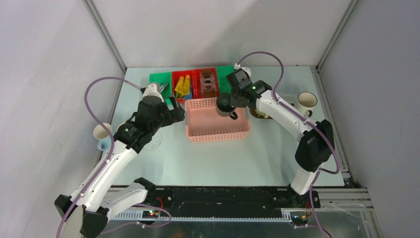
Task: Prepare toiletry sets of a toothbrush and toothpaste on the tray
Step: Pick up the cup from the storage box.
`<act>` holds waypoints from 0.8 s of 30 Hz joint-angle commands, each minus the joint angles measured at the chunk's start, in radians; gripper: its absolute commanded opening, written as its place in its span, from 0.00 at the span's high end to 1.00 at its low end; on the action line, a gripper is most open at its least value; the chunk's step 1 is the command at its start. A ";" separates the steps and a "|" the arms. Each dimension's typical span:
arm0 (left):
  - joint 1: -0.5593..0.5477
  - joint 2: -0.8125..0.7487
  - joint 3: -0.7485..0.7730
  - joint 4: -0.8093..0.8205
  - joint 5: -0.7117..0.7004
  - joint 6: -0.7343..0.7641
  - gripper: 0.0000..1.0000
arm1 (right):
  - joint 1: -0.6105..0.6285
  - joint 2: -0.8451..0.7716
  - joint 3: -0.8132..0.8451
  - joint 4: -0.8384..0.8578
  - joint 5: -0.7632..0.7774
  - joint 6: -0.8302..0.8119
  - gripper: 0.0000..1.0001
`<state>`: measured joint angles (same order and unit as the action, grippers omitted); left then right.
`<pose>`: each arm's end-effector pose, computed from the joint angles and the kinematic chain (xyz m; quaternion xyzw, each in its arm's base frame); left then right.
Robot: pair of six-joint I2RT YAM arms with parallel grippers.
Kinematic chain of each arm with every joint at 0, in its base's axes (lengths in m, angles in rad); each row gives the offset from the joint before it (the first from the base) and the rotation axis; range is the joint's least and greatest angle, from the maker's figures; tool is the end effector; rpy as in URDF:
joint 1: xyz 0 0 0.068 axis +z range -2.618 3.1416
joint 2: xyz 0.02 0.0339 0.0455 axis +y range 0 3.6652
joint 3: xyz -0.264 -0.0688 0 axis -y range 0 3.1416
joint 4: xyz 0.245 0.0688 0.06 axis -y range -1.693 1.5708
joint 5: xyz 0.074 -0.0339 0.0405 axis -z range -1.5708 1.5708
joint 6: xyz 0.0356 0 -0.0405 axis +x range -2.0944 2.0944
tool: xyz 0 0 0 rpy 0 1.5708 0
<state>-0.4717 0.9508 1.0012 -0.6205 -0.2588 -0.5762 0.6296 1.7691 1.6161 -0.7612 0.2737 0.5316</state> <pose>0.1819 -0.0826 0.3421 -0.1073 0.8657 -0.1400 0.4685 0.3204 0.2215 0.3085 -0.0020 0.9388 0.0672 0.3379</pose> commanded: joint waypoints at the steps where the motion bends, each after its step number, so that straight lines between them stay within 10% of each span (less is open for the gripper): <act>1: -0.044 0.022 0.062 0.080 -0.024 -0.038 0.02 | 0.066 -0.074 0.063 -0.050 0.183 0.230 1.00; 24: -0.320 0.292 0.167 0.285 -0.092 -0.098 0.20 | 0.220 -0.190 -0.021 -0.115 0.313 0.466 1.00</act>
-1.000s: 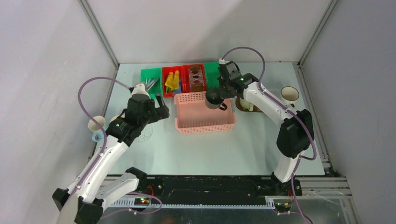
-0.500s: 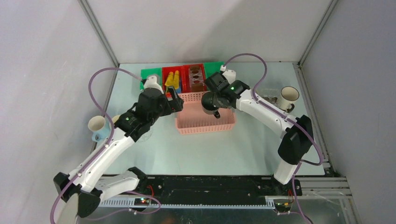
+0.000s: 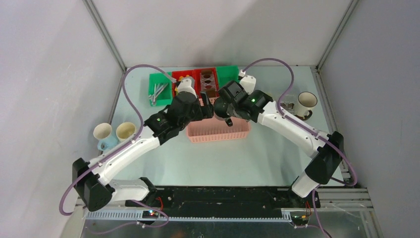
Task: Prepare toiletry sets of a toothbrush and toothpaste on the tray
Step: Pick up the cup from the storage box.
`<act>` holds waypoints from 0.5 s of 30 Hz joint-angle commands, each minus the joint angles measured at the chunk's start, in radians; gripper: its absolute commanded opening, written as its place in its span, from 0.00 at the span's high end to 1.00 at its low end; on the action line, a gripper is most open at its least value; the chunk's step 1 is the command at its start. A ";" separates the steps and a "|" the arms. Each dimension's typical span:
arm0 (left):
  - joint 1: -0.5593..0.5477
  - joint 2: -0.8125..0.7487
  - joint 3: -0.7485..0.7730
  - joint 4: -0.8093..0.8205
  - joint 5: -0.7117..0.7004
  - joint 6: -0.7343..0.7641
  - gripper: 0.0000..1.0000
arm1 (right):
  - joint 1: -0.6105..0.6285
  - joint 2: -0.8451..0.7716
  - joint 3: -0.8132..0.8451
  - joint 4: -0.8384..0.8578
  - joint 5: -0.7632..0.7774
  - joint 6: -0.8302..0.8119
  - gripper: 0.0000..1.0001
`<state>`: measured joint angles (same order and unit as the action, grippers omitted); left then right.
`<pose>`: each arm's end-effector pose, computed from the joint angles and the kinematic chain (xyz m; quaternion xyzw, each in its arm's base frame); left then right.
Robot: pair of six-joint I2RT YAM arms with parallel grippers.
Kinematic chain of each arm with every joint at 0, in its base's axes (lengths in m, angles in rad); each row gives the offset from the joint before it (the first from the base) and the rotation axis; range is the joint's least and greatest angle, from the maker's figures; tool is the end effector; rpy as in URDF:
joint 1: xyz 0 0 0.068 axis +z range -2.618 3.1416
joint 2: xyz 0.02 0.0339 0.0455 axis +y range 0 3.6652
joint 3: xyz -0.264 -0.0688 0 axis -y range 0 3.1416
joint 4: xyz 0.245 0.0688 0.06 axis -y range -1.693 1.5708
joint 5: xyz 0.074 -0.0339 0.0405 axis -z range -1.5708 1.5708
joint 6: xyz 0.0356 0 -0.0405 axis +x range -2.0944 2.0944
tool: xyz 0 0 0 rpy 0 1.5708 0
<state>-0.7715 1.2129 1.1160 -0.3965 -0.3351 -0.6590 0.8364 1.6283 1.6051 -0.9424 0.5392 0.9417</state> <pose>0.2031 -0.1812 0.3458 -0.0378 0.8498 -0.2237 0.4757 0.2421 0.2408 0.3454 0.1277 0.9146 0.0628 0.3784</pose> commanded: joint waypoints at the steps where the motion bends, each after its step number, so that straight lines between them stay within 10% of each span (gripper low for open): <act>1: -0.026 0.043 0.057 0.064 -0.015 -0.012 0.21 | 0.019 -0.051 -0.011 0.067 0.049 0.062 1.00; 15: -0.056 0.141 0.063 0.030 -0.074 0.025 0.44 | 0.064 -0.026 -0.006 0.045 0.094 0.103 1.00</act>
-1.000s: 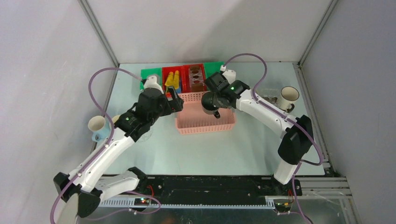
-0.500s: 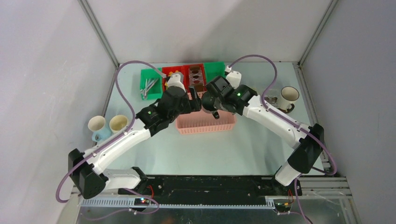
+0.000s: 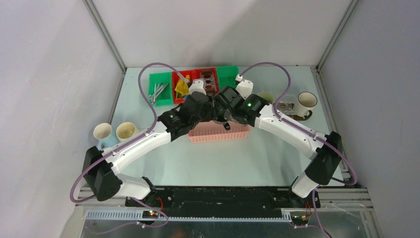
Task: Prepare toiletry sets of a toothbrush and toothpaste on the tray
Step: Pick up the cup from the storage box.
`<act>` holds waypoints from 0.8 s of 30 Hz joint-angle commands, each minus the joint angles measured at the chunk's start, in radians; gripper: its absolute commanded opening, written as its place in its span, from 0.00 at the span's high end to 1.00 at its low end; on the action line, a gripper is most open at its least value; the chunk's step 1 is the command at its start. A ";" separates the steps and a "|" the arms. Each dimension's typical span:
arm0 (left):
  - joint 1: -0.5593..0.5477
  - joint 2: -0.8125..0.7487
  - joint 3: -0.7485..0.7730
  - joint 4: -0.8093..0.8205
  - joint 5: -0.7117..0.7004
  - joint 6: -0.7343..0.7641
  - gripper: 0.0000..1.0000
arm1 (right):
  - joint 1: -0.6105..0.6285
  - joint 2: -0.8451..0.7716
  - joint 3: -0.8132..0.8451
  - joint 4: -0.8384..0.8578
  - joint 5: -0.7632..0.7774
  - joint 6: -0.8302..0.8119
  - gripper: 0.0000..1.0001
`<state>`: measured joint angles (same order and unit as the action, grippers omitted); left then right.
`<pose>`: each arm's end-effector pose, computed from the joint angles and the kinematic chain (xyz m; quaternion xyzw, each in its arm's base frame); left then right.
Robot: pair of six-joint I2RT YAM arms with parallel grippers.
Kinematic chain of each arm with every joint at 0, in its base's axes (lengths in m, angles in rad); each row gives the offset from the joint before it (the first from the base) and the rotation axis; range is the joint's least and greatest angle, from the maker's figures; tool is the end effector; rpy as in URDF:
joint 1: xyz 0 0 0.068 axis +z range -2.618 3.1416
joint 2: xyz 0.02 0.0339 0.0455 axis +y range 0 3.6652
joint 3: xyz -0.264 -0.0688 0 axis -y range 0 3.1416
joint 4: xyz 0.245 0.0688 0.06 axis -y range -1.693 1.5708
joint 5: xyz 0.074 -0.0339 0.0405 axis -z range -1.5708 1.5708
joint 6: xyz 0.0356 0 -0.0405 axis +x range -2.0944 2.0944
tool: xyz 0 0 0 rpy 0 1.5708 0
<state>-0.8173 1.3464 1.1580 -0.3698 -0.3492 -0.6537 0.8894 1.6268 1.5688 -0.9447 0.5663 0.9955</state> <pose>0.2171 -0.2136 0.3270 -0.0136 0.8653 -0.2078 0.4560 0.2283 0.2511 0.3351 0.1271 0.9163 0.0600 0.3751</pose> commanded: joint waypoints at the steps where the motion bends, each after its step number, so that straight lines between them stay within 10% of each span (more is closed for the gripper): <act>1: -0.011 0.008 0.018 0.005 -0.072 0.021 0.46 | 0.015 -0.022 0.032 0.045 0.070 0.051 1.00; 12: -0.013 -0.011 -0.009 0.017 -0.115 0.049 0.98 | 0.047 -0.006 0.065 0.038 0.076 0.043 0.92; 24: 0.016 -0.109 0.000 -0.034 -0.192 0.158 1.00 | 0.055 -0.146 0.012 0.224 -0.043 -0.124 0.57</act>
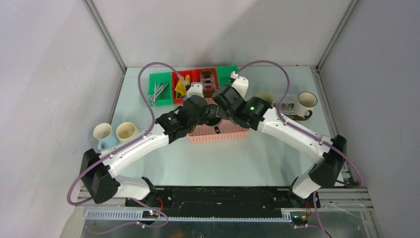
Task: Prepare toiletry sets of a toothbrush and toothpaste on the tray
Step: Pick up the cup from the storage box.
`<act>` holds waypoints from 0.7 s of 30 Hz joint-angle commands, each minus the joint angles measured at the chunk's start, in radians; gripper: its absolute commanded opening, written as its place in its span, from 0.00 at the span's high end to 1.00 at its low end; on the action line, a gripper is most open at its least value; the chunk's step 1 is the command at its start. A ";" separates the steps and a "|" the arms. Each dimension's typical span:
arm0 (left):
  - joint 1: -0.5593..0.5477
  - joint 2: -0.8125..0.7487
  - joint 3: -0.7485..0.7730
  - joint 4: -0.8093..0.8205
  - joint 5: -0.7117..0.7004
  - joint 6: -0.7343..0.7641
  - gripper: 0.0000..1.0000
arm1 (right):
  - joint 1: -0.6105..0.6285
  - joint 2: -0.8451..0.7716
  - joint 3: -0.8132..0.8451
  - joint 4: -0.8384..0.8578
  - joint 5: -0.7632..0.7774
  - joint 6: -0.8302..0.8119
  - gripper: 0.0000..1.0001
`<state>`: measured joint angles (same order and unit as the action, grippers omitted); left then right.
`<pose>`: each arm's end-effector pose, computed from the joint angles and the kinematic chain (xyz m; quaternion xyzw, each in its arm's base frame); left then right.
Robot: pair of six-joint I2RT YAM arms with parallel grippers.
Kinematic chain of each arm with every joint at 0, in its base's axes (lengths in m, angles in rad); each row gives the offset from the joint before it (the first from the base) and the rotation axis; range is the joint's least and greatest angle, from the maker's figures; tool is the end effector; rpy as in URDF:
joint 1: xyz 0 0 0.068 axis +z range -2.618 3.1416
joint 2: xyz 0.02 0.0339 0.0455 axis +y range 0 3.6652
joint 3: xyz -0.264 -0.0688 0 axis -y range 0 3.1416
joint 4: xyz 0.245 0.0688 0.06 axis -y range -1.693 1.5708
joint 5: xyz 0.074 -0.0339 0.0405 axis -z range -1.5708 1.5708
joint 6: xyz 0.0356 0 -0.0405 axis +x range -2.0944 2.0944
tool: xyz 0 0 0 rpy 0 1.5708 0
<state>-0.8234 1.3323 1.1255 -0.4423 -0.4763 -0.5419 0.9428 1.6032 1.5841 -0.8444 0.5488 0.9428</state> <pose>0.2117 -0.2045 0.3146 0.0182 0.8765 -0.1087 0.4686 0.2162 0.2662 0.3533 0.0938 0.9030 0.1204 0.4016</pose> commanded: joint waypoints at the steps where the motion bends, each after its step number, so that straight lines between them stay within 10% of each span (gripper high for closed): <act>1: 0.029 -0.103 0.032 0.033 -0.064 0.058 1.00 | 0.002 -0.139 -0.021 0.140 -0.050 -0.082 0.54; 8: 0.139 -0.205 0.020 -0.054 0.012 0.128 1.00 | 0.002 -0.336 -0.177 0.365 -0.122 -0.208 0.05; 21: 0.412 -0.406 -0.094 -0.275 0.160 0.284 1.00 | -0.171 -0.620 -0.417 0.406 -0.115 -0.398 0.01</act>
<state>-0.4866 0.9817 1.0496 -0.6785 -0.3729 -0.3374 0.8417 1.0733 1.2354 -0.4755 0.4458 0.6376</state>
